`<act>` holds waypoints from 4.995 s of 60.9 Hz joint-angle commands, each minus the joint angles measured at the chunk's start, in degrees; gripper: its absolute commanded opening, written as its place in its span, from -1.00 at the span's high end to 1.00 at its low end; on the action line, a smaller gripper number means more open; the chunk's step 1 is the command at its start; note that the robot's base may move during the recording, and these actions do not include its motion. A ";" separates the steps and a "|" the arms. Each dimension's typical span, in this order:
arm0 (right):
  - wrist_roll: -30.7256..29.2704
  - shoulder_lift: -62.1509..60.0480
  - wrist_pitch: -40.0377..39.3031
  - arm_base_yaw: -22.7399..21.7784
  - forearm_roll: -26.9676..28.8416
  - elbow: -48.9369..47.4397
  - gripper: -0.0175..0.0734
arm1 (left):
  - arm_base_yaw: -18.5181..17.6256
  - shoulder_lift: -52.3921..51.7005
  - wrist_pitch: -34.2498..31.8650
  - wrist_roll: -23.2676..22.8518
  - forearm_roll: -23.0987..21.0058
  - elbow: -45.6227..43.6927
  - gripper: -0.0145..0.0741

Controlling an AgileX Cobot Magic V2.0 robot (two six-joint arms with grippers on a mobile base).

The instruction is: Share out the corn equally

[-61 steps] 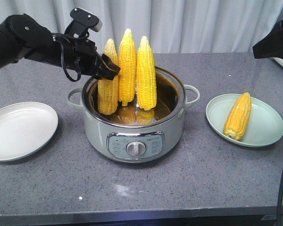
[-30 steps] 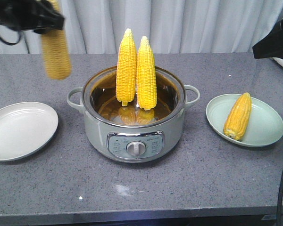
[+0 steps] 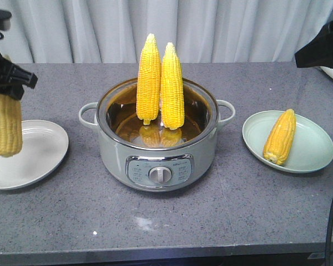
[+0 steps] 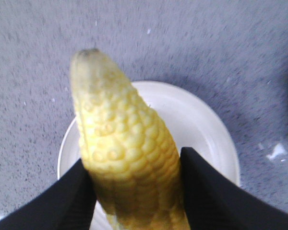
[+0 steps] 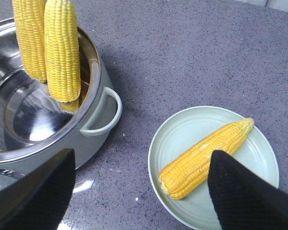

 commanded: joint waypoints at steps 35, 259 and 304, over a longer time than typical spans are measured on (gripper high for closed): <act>-0.22 -1.68 -1.85 -0.02 1.55 -1.37 -0.61 | 0.49 6.87 1.76 -0.85 2.29 -1.75 -0.34; -13.05 38.15 -22.52 19.42 20.16 -23.68 -0.14 | 0.49 -37.03 -11.99 7.14 -17.27 10.55 -0.66; -3.30 21.48 -3.98 8.98 20.07 -23.68 0.29 | 0.49 -37.03 -11.88 7.14 -17.27 10.55 -0.66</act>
